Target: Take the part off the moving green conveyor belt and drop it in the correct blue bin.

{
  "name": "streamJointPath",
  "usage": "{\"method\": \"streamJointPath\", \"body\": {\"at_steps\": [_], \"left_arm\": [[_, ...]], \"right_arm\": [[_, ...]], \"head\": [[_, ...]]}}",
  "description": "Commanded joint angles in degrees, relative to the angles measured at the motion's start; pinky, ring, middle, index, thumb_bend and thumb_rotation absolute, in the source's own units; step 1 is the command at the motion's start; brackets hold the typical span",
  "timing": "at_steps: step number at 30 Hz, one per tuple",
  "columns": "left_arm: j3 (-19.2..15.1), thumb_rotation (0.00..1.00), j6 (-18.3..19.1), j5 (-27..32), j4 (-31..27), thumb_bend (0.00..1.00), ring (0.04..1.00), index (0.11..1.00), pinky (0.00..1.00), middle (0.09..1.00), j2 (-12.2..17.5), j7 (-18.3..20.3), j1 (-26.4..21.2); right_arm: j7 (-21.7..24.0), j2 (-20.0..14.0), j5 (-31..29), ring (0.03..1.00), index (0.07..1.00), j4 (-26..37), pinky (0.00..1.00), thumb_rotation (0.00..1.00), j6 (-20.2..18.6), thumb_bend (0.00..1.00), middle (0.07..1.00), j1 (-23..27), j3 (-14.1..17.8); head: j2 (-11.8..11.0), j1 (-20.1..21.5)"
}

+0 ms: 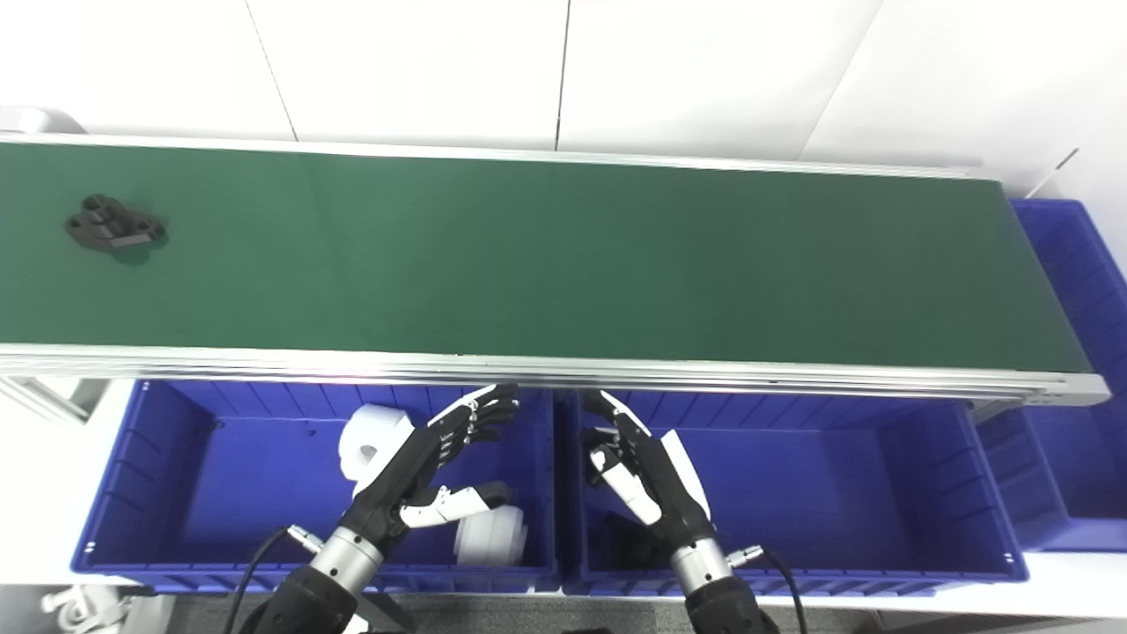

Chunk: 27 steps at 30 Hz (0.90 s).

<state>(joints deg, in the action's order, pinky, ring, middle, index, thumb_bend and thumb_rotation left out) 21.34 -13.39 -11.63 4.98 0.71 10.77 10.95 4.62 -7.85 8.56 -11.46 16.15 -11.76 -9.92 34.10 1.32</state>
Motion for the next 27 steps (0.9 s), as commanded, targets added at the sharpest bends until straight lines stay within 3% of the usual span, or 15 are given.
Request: {"method": "streamJointPath", "body": {"at_steps": [1, 27], "left_arm": [[0.33, 0.63, -2.56, -0.13, -1.21, 0.70, 0.852, 0.873, 0.81, 0.856, -0.89, -0.80, -0.76], [0.29, 0.63, -2.42, -0.15, -1.20, 0.70, 0.852, 0.870, 0.81, 0.855, -0.90, -0.74, -0.83]], "right_arm": [[0.18, -0.13, -0.58, 0.764, 0.892, 0.97, 0.71, 1.00, 3.10, 0.87, 0.881, 0.66, 0.29], [0.05, -0.10, -0.24, 0.766, 0.897, 1.32, 0.71, 1.00, 3.01, 0.86, 0.873, 0.46, 0.26]], "head": [[0.04, -0.05], [-0.03, 0.05]]}}
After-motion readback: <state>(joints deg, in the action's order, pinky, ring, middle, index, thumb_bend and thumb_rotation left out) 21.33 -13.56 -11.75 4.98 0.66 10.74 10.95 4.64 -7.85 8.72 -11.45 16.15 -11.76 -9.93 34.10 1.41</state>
